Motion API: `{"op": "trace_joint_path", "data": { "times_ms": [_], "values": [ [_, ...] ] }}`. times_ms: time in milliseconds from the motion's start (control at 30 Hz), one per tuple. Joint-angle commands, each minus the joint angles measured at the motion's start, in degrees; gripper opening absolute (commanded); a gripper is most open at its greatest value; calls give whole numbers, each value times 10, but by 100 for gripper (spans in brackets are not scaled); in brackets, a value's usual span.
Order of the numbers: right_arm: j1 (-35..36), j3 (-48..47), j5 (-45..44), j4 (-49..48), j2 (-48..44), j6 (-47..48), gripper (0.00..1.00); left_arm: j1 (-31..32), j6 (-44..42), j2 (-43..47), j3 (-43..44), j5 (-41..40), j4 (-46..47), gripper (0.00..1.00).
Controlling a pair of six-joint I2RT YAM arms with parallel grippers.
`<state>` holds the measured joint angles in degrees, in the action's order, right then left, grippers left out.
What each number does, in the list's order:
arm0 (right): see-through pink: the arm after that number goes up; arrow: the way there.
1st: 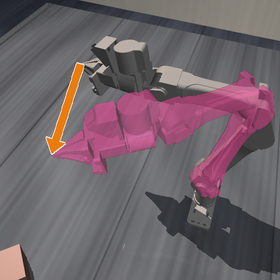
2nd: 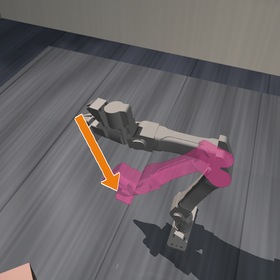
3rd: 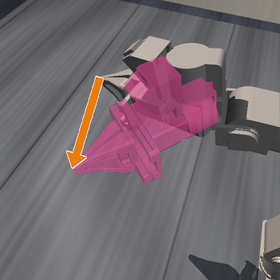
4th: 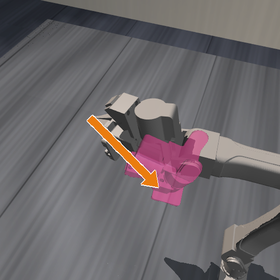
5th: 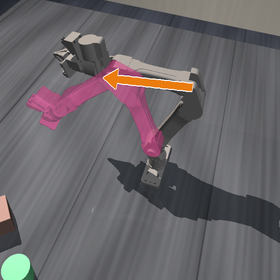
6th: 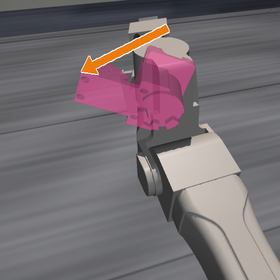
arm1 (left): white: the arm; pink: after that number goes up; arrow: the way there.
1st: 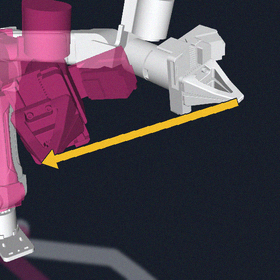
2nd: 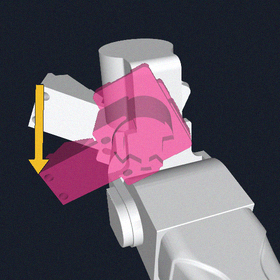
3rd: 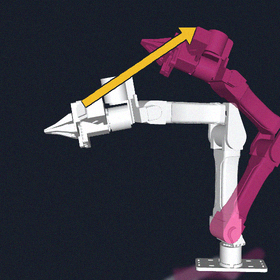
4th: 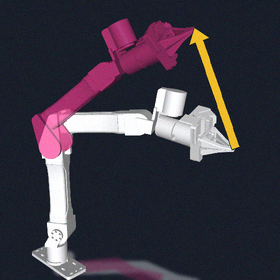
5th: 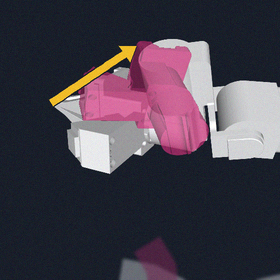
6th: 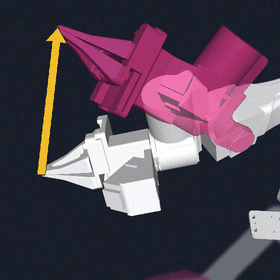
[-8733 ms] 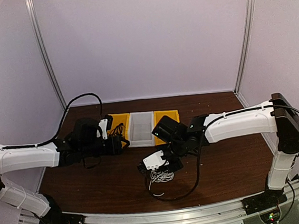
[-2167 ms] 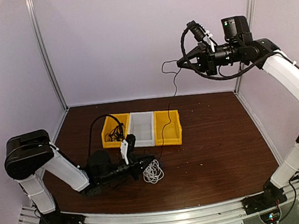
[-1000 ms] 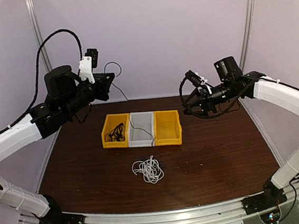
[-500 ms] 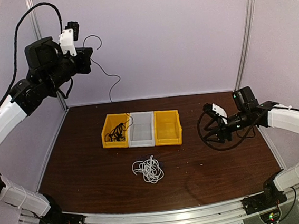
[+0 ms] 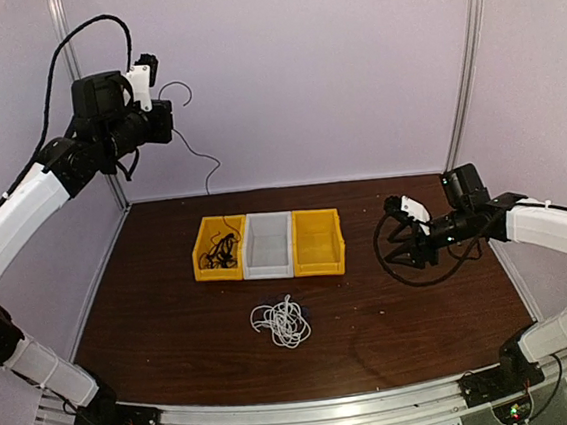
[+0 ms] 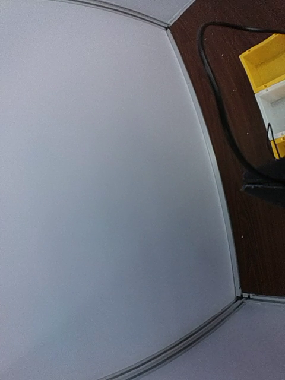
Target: Untangle the cables
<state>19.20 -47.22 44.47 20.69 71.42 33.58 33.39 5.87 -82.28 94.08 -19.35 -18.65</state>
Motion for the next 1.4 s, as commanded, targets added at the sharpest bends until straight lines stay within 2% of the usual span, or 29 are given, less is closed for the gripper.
{"op": "trace_joint_path", "data": {
  "times_ms": [0,300,1033,1367],
  "values": [
    [-4,4,-10,-15,-1,11,57,-29,6,-6,2,21,15,0],
    [-4,5,-13,-14,-1,13,57,-44,17,-27,-35,39,33,0],
    [-4,4,-12,-9,10,18,57,-44,106,-30,-224,113,98,0],
    [-3,4,-16,-9,8,19,57,-44,144,-76,-244,163,122,0]
  ]
}}
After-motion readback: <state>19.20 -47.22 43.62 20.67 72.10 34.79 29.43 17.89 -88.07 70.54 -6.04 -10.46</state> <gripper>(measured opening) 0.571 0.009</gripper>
